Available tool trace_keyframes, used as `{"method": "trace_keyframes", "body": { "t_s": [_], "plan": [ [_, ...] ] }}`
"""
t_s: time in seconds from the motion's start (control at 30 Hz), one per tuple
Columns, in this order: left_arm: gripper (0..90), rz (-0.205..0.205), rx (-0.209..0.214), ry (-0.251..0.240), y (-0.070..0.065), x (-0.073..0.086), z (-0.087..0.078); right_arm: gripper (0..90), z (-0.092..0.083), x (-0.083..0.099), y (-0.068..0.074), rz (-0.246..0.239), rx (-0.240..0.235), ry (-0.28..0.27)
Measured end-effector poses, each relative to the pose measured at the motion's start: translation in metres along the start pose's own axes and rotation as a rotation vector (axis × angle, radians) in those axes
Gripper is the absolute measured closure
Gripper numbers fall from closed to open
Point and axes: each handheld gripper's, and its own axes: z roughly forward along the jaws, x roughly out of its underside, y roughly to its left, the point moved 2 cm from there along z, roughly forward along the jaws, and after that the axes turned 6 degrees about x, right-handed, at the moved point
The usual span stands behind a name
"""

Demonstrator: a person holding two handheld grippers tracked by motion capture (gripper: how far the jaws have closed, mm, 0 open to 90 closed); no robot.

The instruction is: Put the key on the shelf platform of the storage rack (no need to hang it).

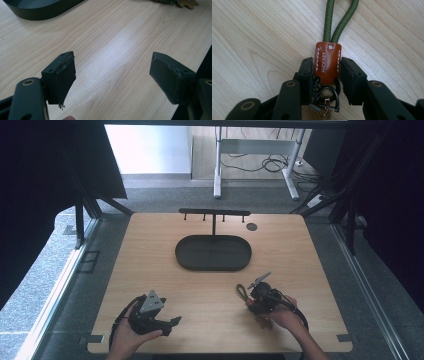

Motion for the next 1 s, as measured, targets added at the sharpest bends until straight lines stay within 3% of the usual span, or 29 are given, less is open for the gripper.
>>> {"method": "trace_keyframes", "body": {
  "t_s": [0.27,0.43,0.73,1.0],
  "plan": [
    [21.5,0.001,-0.001,-0.003,0.0,0.0,-0.001,67.0,0.0,-0.005,-0.004,-0.007,-0.025,0.046],
    [21.5,-0.004,-0.004,-0.008,0.001,0.0,-0.001,67.3,-0.002,-0.006,-0.006,-0.008,-0.035,0.044],
    [21.6,-0.002,-0.007,-0.019,0.001,-0.001,-0.003,67.5,-0.028,-0.007,-0.012,-0.011,-0.015,-0.003],
    [21.6,-0.001,-0.008,-0.018,0.001,-0.001,-0.003,67.5,-0.056,-0.016,-0.02,-0.009,-0.017,-0.084]
  ]
}}
